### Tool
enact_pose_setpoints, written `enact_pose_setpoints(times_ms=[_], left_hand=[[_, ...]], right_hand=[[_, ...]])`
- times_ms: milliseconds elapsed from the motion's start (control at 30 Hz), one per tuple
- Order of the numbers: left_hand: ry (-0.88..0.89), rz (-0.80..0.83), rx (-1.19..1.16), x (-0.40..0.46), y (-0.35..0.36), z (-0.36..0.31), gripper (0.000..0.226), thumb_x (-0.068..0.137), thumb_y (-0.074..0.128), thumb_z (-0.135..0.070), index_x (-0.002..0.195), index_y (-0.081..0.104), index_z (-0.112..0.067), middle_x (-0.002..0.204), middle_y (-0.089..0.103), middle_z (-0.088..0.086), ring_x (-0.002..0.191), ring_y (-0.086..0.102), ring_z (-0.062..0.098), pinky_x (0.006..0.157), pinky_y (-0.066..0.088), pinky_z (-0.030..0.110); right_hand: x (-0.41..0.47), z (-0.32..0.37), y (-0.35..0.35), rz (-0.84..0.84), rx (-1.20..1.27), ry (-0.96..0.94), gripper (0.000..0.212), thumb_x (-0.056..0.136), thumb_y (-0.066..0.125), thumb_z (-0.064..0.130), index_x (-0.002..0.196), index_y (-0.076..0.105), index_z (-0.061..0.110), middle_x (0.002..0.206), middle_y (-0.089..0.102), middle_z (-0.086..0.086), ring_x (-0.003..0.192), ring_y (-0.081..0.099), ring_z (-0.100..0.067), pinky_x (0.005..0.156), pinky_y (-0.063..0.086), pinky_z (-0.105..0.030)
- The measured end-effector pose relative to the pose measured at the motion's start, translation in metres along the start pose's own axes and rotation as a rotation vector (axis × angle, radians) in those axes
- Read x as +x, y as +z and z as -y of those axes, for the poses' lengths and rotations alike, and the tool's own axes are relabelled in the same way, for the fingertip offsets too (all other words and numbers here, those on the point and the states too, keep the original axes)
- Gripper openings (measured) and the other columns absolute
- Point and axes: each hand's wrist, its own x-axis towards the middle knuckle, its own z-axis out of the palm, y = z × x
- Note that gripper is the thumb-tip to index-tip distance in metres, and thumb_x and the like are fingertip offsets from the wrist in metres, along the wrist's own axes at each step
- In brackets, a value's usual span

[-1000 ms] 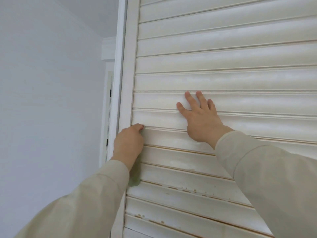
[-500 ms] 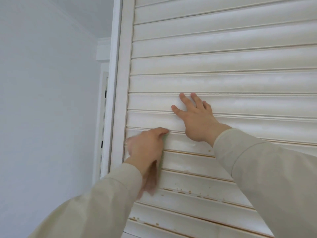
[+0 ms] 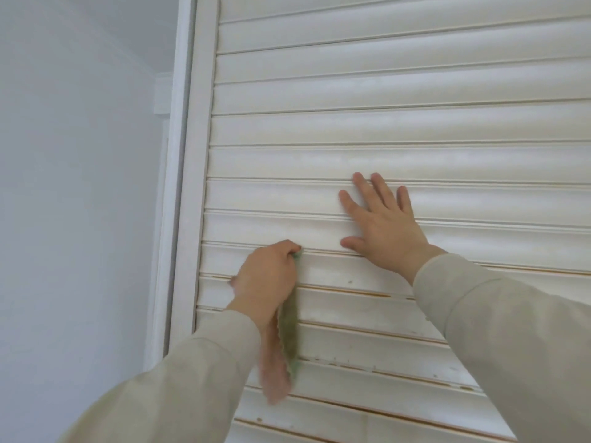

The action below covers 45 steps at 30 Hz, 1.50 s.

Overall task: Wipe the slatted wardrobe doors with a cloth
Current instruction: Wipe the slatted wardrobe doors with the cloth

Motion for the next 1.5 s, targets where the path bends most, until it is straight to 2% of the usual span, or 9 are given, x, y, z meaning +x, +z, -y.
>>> enact_pose_setpoints(times_ms=[167,300,433,567,733,967,1167,1300,1500], left_hand=[[0.211,0.039,0.02,-0.022,0.016,-0.06,0.039,0.1,0.038,-0.031,0.131,0.054,-0.049,0.123,0.068,-0.004,0.112,0.062,0.023,0.092,0.045,0.032],[0.034,-0.012,-0.063,-0.012,0.01,-0.022,0.037,0.095,0.044,-0.028,0.119,0.064,-0.047,0.123,0.068,-0.006,0.113,0.061,0.026,0.096,0.049,0.036],[-0.052,-0.063,-0.09,-0.005,0.0,-0.008,0.036,0.095,0.043,-0.023,0.113,0.07,-0.04,0.118,0.071,-0.003,0.107,0.062,0.028,0.092,0.051,0.037],[0.045,0.046,0.04,-0.026,0.006,-0.063,0.036,0.097,0.035,-0.041,0.123,0.053,-0.059,0.126,0.065,-0.012,0.113,0.061,0.022,0.097,0.046,0.035],[0.217,0.063,0.038,-0.039,0.024,-0.105,0.037,0.1,0.041,-0.033,0.13,0.059,-0.046,0.127,0.067,-0.002,0.114,0.061,0.026,0.092,0.047,0.032],[0.011,-0.022,-0.039,-0.022,0.023,-0.062,0.037,0.097,0.041,-0.024,0.118,0.068,-0.04,0.114,0.071,0.0,0.108,0.061,0.029,0.091,0.05,0.035],[0.106,0.161,0.02,-0.043,0.041,-0.133,0.037,0.094,0.031,-0.046,0.121,0.041,-0.069,0.127,0.062,-0.015,0.116,0.061,0.025,0.099,0.043,0.049],[0.196,0.145,-0.037,-0.04,0.044,-0.132,0.04,0.093,0.039,-0.033,0.121,0.059,-0.054,0.126,0.065,-0.011,0.117,0.06,0.023,0.098,0.049,0.038],[0.007,-0.002,-0.063,-0.028,0.027,-0.089,0.04,0.095,0.043,-0.019,0.116,0.07,-0.039,0.121,0.07,-0.002,0.11,0.061,0.028,0.093,0.051,0.036]], right_hand=[[0.002,0.001,-0.001,0.023,-0.004,-0.009,0.086,0.092,0.05,0.06,0.157,0.002,0.033,0.163,-0.022,0.001,0.149,-0.02,-0.026,0.119,-0.002,-0.057],[-0.005,-0.015,-0.009,0.021,-0.036,-0.075,0.084,0.092,0.054,0.055,0.157,0.005,0.032,0.164,-0.018,0.001,0.15,-0.015,-0.023,0.121,0.002,-0.051],[-0.021,-0.044,-0.008,-0.023,-0.047,0.059,0.099,0.084,0.054,0.07,0.157,0.0,0.032,0.164,-0.015,-0.001,0.15,-0.012,-0.027,0.119,0.0,-0.055],[-0.022,-0.043,-0.004,-0.031,-0.043,0.088,0.103,0.082,0.057,0.07,0.157,-0.001,0.029,0.164,-0.015,-0.004,0.15,-0.013,-0.032,0.118,0.004,-0.059],[-0.021,-0.049,-0.012,-0.013,-0.044,0.04,0.097,0.084,0.059,0.065,0.157,0.003,0.031,0.164,-0.012,-0.003,0.15,-0.009,-0.03,0.119,0.008,-0.055],[-0.05,-0.084,-0.012,-0.018,-0.073,0.077,0.095,0.083,0.057,0.068,0.156,0.007,0.033,0.164,-0.01,0.0,0.15,-0.006,-0.028,0.119,0.008,-0.053],[-0.052,-0.086,-0.009,0.01,-0.032,0.119,0.097,0.085,0.056,0.067,0.156,0.0,0.032,0.163,-0.017,-0.001,0.149,-0.014,-0.031,0.118,0.009,-0.057],[-0.057,-0.093,-0.011,0.019,-0.005,0.088,0.094,0.086,0.054,0.067,0.156,0.001,0.033,0.163,-0.018,0.001,0.15,-0.015,-0.028,0.12,0.007,-0.054],[-0.063,-0.104,-0.014,0.069,0.029,0.021,0.076,0.096,0.05,0.047,0.156,0.006,0.034,0.163,-0.019,0.0,0.149,-0.018,-0.027,0.121,0.003,-0.05]])
